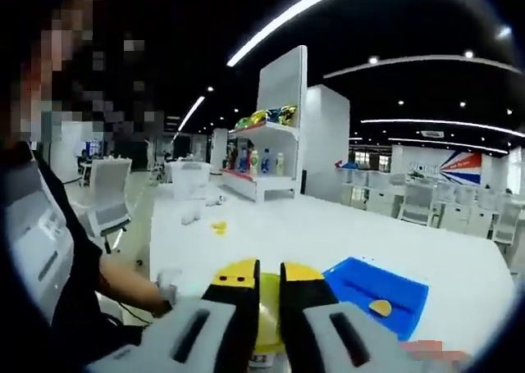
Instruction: Open the lid of the chip container on the table, take out the chips, place them into the box in front of the container, and close the lid
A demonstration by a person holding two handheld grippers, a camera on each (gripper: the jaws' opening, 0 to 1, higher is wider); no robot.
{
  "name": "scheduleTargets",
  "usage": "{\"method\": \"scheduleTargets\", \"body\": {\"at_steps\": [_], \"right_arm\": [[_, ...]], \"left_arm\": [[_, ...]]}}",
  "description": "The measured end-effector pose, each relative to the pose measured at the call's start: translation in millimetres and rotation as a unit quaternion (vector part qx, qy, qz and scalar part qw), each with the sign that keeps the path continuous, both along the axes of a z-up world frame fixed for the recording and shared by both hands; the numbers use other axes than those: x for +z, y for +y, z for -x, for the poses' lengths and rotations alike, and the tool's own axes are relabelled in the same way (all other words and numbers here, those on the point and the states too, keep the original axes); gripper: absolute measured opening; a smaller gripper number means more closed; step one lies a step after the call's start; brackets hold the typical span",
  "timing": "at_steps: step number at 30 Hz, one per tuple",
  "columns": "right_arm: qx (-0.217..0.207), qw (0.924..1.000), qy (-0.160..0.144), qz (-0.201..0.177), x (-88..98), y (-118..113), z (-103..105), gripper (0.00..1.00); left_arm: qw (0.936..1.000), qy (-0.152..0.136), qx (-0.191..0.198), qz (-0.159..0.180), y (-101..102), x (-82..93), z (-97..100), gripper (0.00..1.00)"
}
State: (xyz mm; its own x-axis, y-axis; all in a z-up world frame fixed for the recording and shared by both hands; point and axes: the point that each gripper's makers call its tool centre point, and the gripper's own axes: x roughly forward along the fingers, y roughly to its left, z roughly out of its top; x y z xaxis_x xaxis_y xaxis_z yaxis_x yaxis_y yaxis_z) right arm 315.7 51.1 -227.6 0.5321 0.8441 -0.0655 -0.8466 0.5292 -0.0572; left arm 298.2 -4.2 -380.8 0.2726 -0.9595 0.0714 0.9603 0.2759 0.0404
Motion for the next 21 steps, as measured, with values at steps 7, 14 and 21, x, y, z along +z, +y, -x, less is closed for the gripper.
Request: {"method": "scheduleTargets", "body": {"at_steps": [7, 14, 21], "right_arm": [[-0.009, 0.9998, -0.008, -0.014, 0.2, -0.1, 1.6, 0.05], [-0.004, 0.9991, -0.016, -0.04, 2.7, -2.2, 2.7, 0.05], [-0.007, 0.9998, -0.012, -0.015, 1.4, 0.5, 1.2, 0.05]], "left_arm": [[1.0, 0.002, -0.001, 0.0, 0.3, -0.3, -0.1, 0.53], [1.0, 0.003, 0.0, 0.0, 0.3, -0.5, -0.2, 0.53], [1.0, 0.003, 0.0, -0.001, 0.2, -0.4, -0.2, 0.53]]}}
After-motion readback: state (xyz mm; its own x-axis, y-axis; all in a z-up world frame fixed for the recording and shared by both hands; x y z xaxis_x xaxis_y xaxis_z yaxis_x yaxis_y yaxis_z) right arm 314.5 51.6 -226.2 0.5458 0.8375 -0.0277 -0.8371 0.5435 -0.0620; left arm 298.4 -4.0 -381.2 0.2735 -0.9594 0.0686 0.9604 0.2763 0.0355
